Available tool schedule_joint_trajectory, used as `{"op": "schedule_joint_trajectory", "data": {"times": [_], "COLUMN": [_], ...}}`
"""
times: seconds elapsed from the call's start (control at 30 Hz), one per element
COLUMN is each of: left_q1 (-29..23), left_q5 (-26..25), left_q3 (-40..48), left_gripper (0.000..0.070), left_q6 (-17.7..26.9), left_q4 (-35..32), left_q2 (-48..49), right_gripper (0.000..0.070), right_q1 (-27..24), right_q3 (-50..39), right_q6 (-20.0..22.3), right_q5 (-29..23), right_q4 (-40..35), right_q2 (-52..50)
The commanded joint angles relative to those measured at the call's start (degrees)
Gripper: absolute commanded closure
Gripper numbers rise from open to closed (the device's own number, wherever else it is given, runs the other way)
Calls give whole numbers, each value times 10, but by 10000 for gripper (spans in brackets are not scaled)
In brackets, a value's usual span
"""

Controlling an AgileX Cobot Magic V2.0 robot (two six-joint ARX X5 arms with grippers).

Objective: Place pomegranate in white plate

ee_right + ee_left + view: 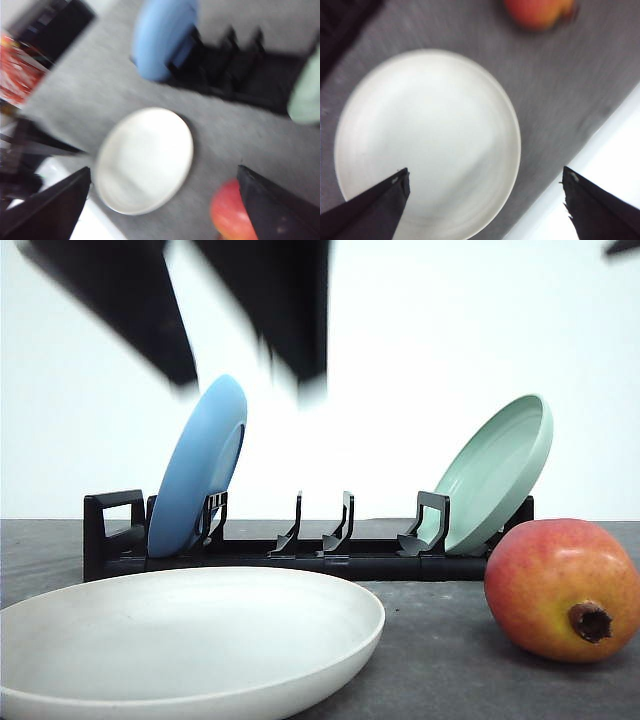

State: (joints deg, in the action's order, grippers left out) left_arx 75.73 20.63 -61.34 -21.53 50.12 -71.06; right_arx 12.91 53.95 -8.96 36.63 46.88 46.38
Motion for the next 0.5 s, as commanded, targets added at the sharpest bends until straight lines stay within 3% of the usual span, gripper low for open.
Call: {"op": "schedule_joint_trajectory", "data": {"times": [0.0, 0.23, 0.47], "left_q1": [12, 16, 19], "left_q5": [-3, -3, -1], "left_q3": [-10, -10, -4], "left_gripper": [108, 152, 157], "left_q6": [-33, -36, -32], "left_q4": [-7, -12, -1], "left_q2": [39, 185, 275], "right_gripper": [102, 94, 21], "right_q1": [11, 70, 120], "right_q3": [9, 9, 9], "right_q6": [-14, -32, -53], "right_q5": [-25, -127, -223], "right_q4": [2, 4, 6], "right_q2": [25, 136, 235]}}
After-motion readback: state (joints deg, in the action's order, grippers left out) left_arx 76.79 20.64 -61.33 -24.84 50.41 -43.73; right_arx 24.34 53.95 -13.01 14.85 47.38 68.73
